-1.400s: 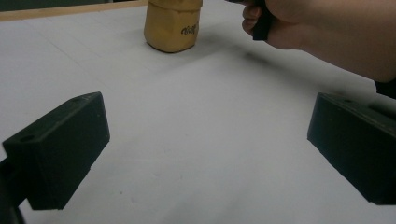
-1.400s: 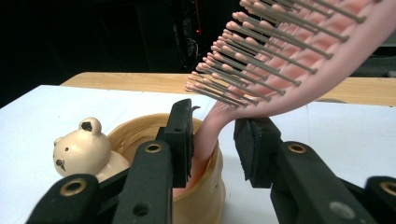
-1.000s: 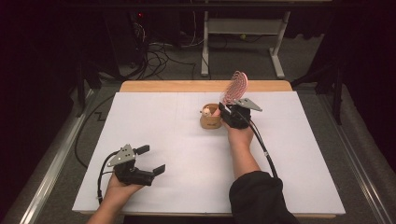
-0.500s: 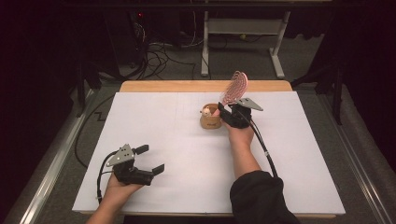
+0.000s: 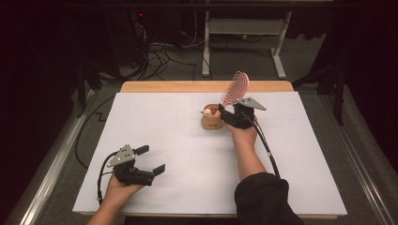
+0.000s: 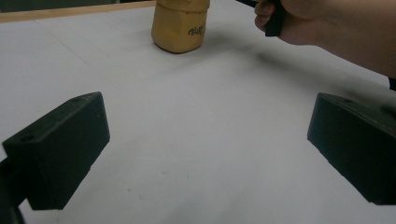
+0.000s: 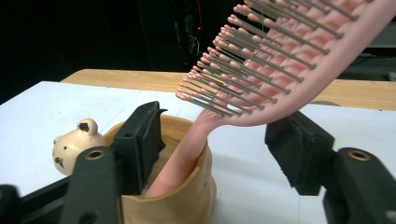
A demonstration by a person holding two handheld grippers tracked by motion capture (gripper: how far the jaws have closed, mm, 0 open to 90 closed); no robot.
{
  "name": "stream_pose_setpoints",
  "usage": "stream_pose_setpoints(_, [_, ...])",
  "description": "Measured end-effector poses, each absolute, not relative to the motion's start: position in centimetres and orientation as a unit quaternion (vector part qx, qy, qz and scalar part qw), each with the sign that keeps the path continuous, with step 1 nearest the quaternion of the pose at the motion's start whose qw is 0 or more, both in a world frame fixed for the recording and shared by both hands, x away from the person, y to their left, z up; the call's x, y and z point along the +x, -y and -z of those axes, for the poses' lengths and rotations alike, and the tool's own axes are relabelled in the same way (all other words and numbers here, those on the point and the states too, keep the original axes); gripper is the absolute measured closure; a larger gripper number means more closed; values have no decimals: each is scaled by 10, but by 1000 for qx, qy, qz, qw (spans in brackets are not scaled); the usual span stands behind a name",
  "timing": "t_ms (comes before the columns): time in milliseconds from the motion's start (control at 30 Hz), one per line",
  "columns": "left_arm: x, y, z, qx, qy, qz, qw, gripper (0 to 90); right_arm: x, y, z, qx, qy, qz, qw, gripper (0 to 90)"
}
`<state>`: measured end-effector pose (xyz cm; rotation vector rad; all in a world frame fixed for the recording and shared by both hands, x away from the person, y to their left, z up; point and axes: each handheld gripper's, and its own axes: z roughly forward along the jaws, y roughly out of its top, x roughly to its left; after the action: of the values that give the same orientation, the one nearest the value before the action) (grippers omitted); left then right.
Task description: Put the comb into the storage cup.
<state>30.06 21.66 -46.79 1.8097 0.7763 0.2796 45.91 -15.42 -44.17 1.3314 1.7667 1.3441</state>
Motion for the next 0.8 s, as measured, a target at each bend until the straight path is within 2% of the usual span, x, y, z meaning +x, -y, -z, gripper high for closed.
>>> stream_pose_setpoints(567, [302,-213,469,762,-330,-117,545,0,454,158,437,485,-672,-496,258,151])
stream_pose_setpoints(633, [303,-212,469,761,-330,-117,546,0,452,159,436,482,-673,-496,262,112])
stream_pose_setpoints(733, [303,-212,469,761,-331,-118,545,0,449,161,435,482,-673,-499,257,5])
stream_pose_setpoints(800, [303,-212,468,762,-330,-117,544,0,446,163,434,480,-675,-497,257,3])
